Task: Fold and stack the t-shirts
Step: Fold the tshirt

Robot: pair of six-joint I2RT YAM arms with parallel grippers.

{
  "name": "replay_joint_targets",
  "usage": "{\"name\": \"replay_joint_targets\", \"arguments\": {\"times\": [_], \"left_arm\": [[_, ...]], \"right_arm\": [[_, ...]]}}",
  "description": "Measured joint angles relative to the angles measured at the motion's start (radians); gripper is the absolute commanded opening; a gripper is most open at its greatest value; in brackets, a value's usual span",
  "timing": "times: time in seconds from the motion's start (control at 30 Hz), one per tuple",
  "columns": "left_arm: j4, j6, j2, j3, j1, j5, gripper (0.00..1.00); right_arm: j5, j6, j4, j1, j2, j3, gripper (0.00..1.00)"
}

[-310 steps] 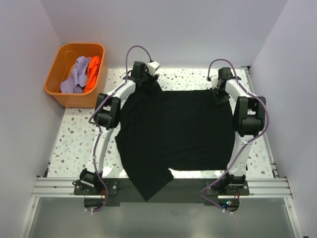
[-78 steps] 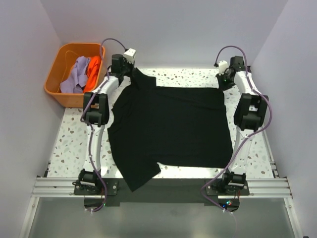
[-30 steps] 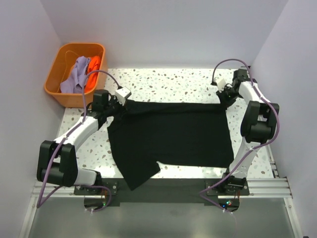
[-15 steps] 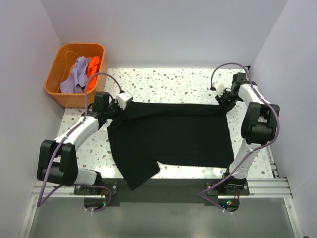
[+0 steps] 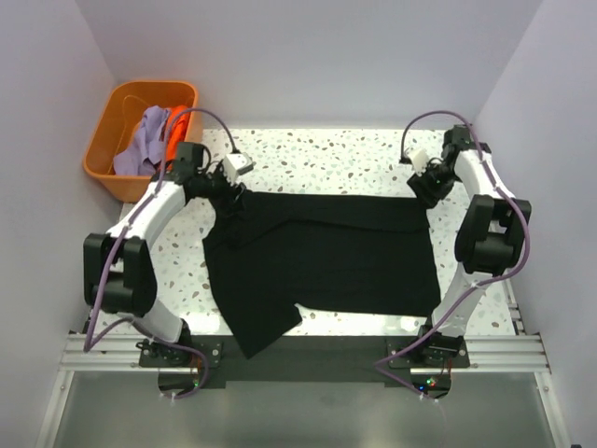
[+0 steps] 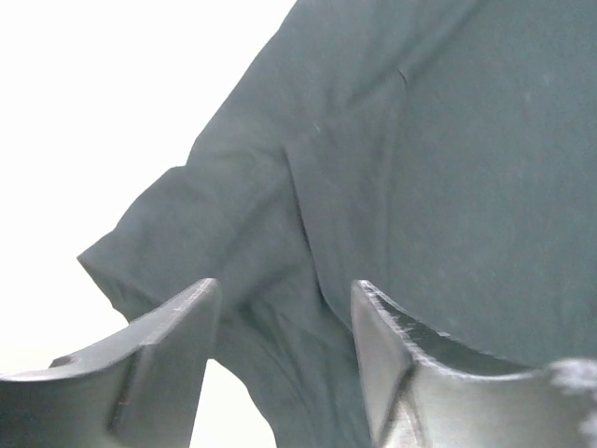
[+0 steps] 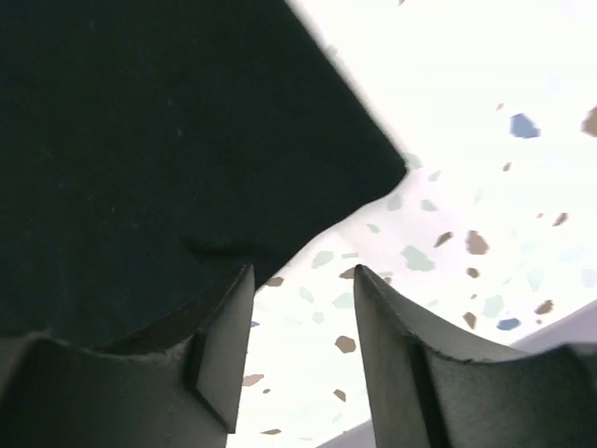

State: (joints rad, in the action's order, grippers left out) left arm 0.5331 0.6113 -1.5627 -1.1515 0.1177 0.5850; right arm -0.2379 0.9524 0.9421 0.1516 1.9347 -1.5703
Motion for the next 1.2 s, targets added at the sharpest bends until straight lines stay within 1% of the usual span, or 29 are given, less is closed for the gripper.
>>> {"name": "replay_joint_targets", "arguments": {"times": [0.07,0.13,0.2,0.37,0.47,0.57,0.83,1.1,1.2], "left_arm": [[0.005,-0.021,-0.076,-0.076,0.000,0.021,0.70],[0.036,-0.029,-0.164,-0.156,0.000,0.048,0.70],[0.051,-0.039,-0.237,-0.205,0.000,0.069,0.70],[0.082,-0.069,-0.328,-0.217,0.011,0.078,0.70],[0.087,-0.078,-0.368,-0.222,0.036,0.066,0.70],[0.086,-0.084,-0.399,-0.224,0.066,0.050,0.71],[0.082,-0.104,-0.427,-0.256,0.100,0.010,0.72],[0.064,-0.100,-0.460,-0.324,0.117,-0.005,0.73],[0.062,-0.092,-0.489,-0.356,0.121,-0.007,0.73]], "right_arm": [[-0.008,-0.029,0.024,0.000,0.012,-0.056,0.44],[-0.018,-0.060,0.040,0.000,0.035,-0.114,0.42],[-0.020,-0.089,0.051,0.000,0.057,-0.149,0.40],[-0.018,-0.136,0.094,-0.005,0.096,-0.157,0.39],[-0.016,-0.148,0.109,-0.008,0.105,-0.154,0.40],[-0.015,-0.148,0.119,-0.013,0.105,-0.134,0.43],[0.025,-0.110,0.130,-0.014,0.105,-0.006,0.49],[0.072,-0.067,0.114,-0.014,0.098,0.045,0.49],[0.084,-0.053,0.107,-0.014,0.098,0.045,0.45]]}}
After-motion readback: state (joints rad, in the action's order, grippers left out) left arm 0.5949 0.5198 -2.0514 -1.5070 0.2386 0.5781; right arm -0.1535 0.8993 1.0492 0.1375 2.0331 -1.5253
